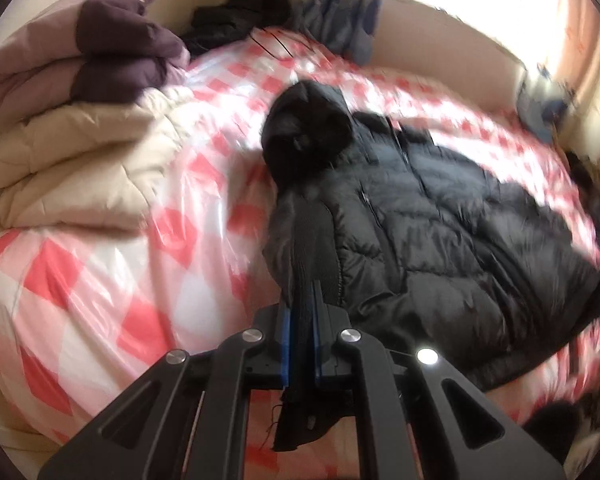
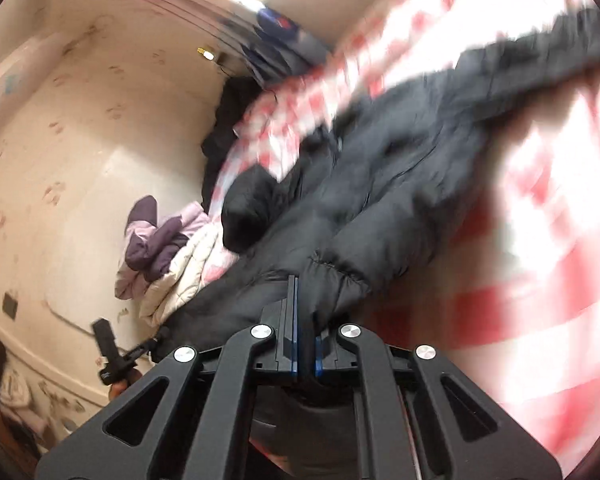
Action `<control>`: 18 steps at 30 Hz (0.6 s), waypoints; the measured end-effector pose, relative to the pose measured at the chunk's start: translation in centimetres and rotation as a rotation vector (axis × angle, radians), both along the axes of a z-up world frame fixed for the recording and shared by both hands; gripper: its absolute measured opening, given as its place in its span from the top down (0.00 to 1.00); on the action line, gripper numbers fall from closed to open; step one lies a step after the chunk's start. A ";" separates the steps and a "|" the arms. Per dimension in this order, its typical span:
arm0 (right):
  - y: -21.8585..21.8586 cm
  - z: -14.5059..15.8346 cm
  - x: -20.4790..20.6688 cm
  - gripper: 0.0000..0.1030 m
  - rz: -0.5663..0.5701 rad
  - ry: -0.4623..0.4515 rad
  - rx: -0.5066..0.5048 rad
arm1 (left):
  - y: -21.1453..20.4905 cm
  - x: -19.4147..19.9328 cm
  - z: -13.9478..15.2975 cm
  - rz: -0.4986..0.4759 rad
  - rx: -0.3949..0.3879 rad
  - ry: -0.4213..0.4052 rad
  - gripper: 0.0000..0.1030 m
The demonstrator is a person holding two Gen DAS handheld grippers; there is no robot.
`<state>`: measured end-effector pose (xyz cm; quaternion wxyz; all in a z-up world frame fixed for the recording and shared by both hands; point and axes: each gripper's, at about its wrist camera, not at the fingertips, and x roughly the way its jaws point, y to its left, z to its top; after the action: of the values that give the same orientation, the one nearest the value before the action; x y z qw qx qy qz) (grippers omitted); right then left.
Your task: Fold large clothes
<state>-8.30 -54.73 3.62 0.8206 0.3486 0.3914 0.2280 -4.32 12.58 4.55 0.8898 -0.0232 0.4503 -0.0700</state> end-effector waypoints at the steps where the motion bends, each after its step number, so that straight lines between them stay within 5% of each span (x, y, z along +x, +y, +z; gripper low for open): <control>1: -1.0 0.8 -0.1 0.94 0.018 0.013 -0.032 | -0.7 -0.6 -1.0 -0.033 0.034 0.032 0.91; 3: -3.5 0.6 -1.6 0.94 0.022 0.078 -0.165 | -1.8 -1.9 -3.4 -0.094 0.102 0.104 0.87; 5: -4.3 -2.9 -2.9 0.90 0.098 0.231 -0.275 | -2.4 -3.5 -6.6 -0.136 0.167 0.183 0.80; 8: -5.5 -9.0 -5.2 0.74 0.066 0.412 -0.519 | -1.2 -5.1 -8.9 -0.080 0.285 0.209 0.50; 10: -5.9 -8.8 -6.3 0.67 -0.039 0.376 -0.576 | 0.3 -5.7 -8.5 -0.033 0.275 0.202 0.35; 12: -5.4 -6.9 -7.1 0.45 -0.117 0.270 -0.595 | 2.2 -6.0 -6.7 0.044 0.262 0.155 0.35; 14: -3.6 -4.3 -6.9 0.36 -0.122 0.123 -0.553 | 2.9 -5.7 -4.3 0.070 0.231 0.074 0.35; 16: -1.4 -2.4 -5.8 0.32 -0.100 0.024 -0.537 | 1.7 -4.5 -1.3 0.043 0.176 -0.028 0.32; 18: 1.5 -0.7 -3.9 0.17 -0.070 -0.053 -0.504 | -1.5 -2.6 0.7 -0.031 0.136 -0.107 0.25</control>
<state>-12.25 -53.26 2.89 0.8990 0.1402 0.4017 0.1036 -6.92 11.09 5.21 0.9110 0.0481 0.4060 -0.0542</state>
